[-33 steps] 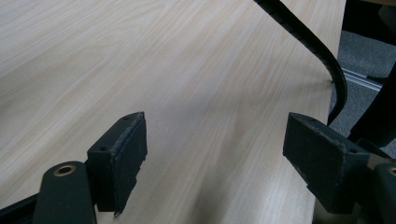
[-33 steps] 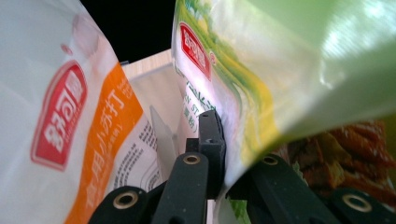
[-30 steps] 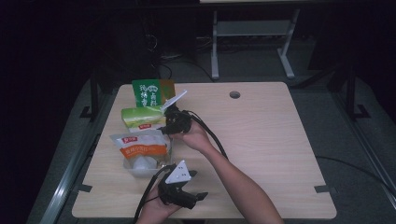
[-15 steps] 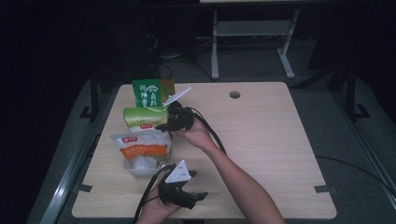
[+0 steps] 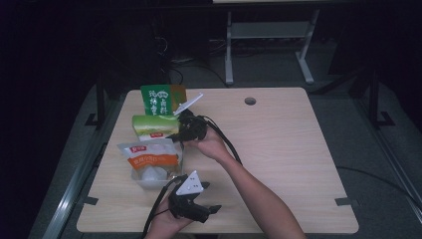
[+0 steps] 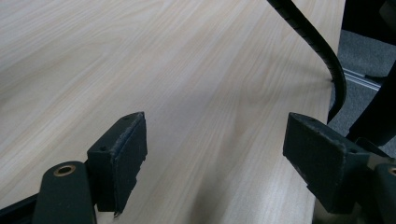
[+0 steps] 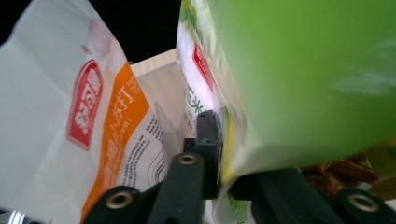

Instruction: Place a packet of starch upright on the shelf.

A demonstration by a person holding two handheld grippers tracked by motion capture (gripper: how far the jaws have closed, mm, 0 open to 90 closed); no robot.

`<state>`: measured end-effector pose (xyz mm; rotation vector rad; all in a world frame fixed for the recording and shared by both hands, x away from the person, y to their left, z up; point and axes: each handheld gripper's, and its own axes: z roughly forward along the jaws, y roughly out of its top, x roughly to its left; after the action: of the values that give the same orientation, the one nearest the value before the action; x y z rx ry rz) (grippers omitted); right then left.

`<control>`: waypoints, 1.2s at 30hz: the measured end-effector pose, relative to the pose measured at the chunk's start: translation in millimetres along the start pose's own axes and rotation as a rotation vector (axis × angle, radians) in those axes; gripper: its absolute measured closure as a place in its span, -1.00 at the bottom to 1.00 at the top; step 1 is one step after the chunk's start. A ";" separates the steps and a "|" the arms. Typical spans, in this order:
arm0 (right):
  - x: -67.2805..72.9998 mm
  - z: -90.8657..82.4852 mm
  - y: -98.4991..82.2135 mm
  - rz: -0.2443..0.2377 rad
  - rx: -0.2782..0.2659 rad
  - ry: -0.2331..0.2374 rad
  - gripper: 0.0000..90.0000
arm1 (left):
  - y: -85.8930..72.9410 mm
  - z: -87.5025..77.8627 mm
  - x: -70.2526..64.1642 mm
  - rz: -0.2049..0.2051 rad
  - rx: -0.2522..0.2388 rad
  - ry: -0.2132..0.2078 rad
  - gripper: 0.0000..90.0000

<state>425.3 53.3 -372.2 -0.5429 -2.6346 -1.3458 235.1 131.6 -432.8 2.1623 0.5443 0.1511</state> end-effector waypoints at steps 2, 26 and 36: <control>-0.4 -3.6 -0.3 0.000 0.002 -0.008 0.67 | -0.2 -1.2 1.3 -0.004 -0.002 0.003 -0.52; -12.0 -71.1 -22.8 0.050 -0.027 -0.077 0.12 | -0.8 0.1 4.8 -0.023 0.005 0.001 -0.52; -16.9 -84.1 -32.6 0.070 -0.033 -0.092 0.00 | -1.4 -0.7 6.3 -0.023 0.008 0.004 -0.52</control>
<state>425.0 -36.2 -351.8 -0.7107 -2.6418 -1.3782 240.0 135.6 -434.0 2.1633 0.5725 0.1407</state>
